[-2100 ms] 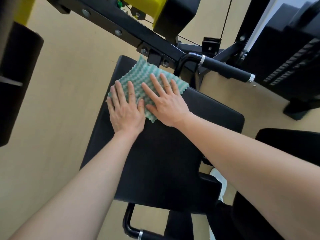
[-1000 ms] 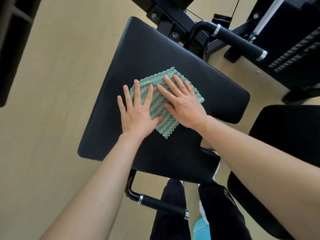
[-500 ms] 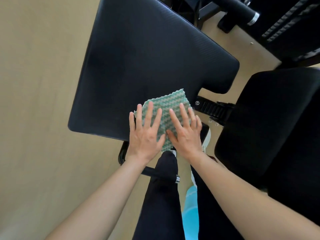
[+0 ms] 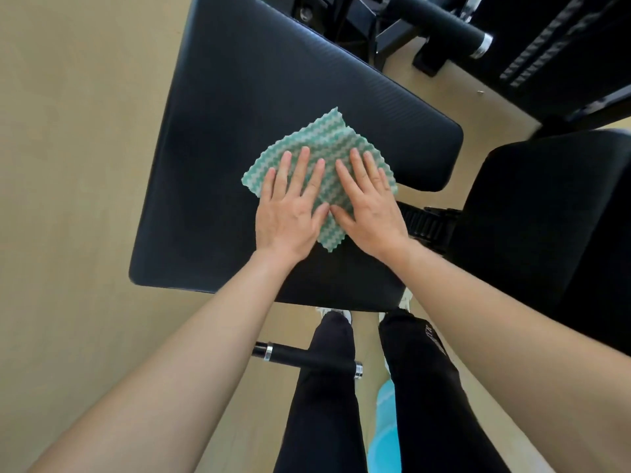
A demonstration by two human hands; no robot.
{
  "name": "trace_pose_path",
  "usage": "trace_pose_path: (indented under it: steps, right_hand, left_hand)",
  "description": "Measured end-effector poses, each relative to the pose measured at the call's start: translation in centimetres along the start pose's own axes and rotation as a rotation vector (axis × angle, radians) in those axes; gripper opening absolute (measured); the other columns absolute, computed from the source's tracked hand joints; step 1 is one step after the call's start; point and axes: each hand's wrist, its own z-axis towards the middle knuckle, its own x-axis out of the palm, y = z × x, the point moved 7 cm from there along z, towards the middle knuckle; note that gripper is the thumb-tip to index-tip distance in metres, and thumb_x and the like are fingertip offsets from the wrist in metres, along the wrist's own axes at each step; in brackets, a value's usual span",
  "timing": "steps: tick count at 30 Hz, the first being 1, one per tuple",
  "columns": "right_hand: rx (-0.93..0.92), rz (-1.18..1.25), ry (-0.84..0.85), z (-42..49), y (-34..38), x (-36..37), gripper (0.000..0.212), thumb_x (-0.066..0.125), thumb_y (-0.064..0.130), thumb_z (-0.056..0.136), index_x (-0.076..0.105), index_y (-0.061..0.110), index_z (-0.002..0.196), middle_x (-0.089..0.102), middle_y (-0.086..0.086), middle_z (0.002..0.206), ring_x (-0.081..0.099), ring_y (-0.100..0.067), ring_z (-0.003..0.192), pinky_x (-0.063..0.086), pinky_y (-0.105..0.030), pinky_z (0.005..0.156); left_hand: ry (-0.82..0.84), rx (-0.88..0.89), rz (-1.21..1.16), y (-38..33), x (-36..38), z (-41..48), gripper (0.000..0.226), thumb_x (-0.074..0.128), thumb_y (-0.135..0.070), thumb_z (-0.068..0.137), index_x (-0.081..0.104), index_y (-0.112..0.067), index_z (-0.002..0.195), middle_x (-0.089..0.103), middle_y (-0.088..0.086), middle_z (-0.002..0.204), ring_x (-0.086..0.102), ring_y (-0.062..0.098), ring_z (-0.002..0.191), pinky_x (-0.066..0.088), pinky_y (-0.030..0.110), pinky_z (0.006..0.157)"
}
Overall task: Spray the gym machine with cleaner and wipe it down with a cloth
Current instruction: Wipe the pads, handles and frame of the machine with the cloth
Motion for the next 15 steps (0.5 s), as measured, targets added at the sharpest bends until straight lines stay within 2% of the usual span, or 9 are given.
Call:
trace_pose_path:
  steps: [3, 8, 15]
  right_hand:
    - [0.017, -0.018, 0.003, -0.5, 0.4, 0.5, 0.072, 0.041, 0.042, 0.108, 0.003, 0.02, 0.165, -0.007, -0.009, 0.173, -0.012, -0.026, 0.159, -0.006, -0.04, 0.129]
    - [0.106, -0.006, 0.05, -7.4, 2.7, 5.7, 0.066, 0.024, 0.041, 0.111, -0.014, 0.02, 0.162, -0.021, -0.009, 0.169, -0.02, -0.026, 0.157, -0.006, -0.044, 0.129]
    - [0.28, -0.001, 0.132, -17.2, 0.8, 10.0, 0.077, 0.023, 0.054, 0.11, -0.026, 0.02, 0.159, -0.028, -0.008, 0.168, -0.024, -0.022, 0.156, -0.002, -0.044, 0.13]
  left_hand:
    - [0.006, -0.018, 0.025, -0.2, 0.5, -0.6, 0.07, 0.025, -0.056, 0.109, -0.003, -0.027, 0.166, -0.009, 0.004, 0.173, -0.008, 0.029, 0.16, 0.002, 0.048, 0.13]
    - [0.091, 0.019, 0.032, -0.8, 2.7, -6.1, 0.071, 0.021, -0.056, 0.108, -0.011, -0.026, 0.164, -0.017, 0.005, 0.172, -0.014, 0.029, 0.159, 0.0, 0.048, 0.13]
    - [0.212, 0.213, 0.045, -5.3, 6.6, -13.1, 0.073, 0.033, -0.049, 0.109, -0.011, -0.029, 0.164, -0.021, 0.008, 0.171, -0.021, 0.032, 0.157, -0.007, 0.051, 0.128]
